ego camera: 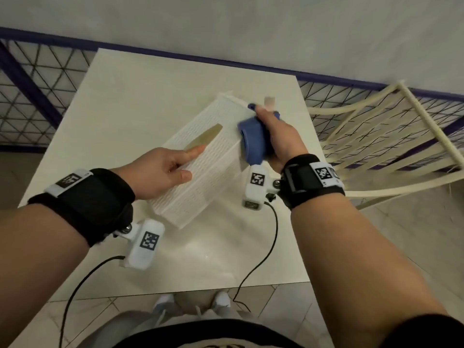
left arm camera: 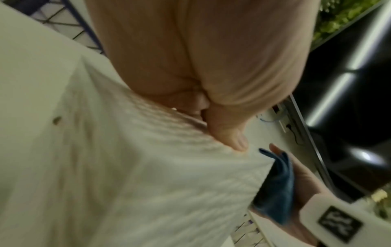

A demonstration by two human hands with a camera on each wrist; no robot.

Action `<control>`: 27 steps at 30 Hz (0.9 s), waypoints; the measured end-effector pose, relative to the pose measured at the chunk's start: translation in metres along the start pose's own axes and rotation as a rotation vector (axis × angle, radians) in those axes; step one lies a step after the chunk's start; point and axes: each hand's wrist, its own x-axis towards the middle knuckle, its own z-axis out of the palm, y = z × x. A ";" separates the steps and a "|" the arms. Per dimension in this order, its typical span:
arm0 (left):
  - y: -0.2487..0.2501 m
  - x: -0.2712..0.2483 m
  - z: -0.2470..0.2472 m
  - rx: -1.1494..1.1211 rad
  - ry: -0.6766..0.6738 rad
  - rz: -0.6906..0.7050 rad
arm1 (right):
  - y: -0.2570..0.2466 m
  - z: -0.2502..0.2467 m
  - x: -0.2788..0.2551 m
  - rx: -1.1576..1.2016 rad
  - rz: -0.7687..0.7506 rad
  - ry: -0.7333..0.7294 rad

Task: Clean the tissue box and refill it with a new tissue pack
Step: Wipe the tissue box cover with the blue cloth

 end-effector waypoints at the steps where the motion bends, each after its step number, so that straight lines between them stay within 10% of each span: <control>1: -0.002 0.000 -0.004 0.045 -0.042 -0.005 | 0.000 -0.003 -0.006 0.050 0.041 -0.025; 8: 0.008 0.013 0.008 0.618 0.178 0.049 | 0.021 0.028 -0.022 0.221 0.087 0.322; 13: 0.016 0.028 0.059 0.886 0.503 0.109 | 0.029 0.054 -0.046 0.374 0.131 0.259; 18: 0.007 0.030 0.042 0.755 0.794 0.280 | 0.025 0.044 -0.068 0.267 -0.035 0.103; 22: 0.007 0.015 0.026 0.626 0.811 0.258 | -0.004 0.009 -0.069 0.257 -0.191 0.243; 27: 0.017 0.011 0.025 0.460 0.753 0.156 | -0.027 0.037 -0.084 -0.081 -0.336 0.049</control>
